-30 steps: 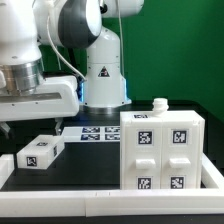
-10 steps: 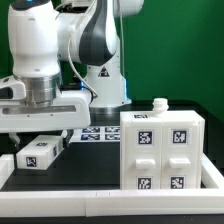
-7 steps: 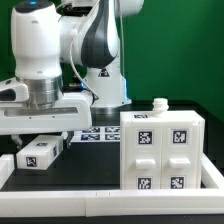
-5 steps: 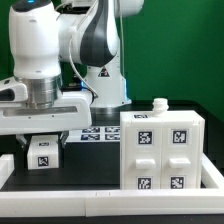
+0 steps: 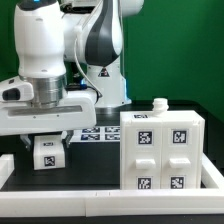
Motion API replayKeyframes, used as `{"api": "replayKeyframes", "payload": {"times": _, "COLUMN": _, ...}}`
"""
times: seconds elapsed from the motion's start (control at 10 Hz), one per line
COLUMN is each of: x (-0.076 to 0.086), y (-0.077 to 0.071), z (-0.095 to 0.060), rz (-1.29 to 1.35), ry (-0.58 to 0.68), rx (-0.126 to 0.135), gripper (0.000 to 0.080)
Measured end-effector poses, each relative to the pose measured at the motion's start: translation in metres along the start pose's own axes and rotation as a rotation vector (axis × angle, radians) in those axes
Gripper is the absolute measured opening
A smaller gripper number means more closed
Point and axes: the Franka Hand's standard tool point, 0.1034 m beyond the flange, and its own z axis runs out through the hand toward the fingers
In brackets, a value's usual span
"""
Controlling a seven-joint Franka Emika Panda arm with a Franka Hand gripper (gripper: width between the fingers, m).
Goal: Assemble cabinet
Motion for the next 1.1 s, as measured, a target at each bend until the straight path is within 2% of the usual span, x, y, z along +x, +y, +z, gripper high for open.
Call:
{"api": "replayKeyframes", "payload": {"times": 0.3, "x": 0.018, "y": -0.025, "z": -0.044, "rz": -0.028, "ry": 0.014, "rx": 0.026, "gripper": 0.0561}}
{"api": "replayKeyframes", "payload": {"times": 0.5, "x": 0.037, "y": -0.043, "z": -0.08, "rz": -0.051, "ry": 0.033, "rx": 0.038, "gripper": 0.0561}}
{"api": "replayKeyframes", "payload": {"times": 0.7, "x": 0.056, "y": -0.054, "z": -0.105, "rz": -0.047, "ry": 0.031, "rx": 0.048, "gripper": 0.0561}}
{"api": "replayKeyframes", "payload": {"times": 0.9, "x": 0.074, "y": -0.065, "z": -0.121, "rz": -0.039, "ry": 0.017, "rx": 0.038, "gripper": 0.0561}}
{"api": "replayKeyframes", "payload": {"times": 1.1, "x": 0.071, "y": -0.067, "z": -0.113, "rz": -0.042, "ry": 0.021, "rx": 0.033, "gripper": 0.0561}}
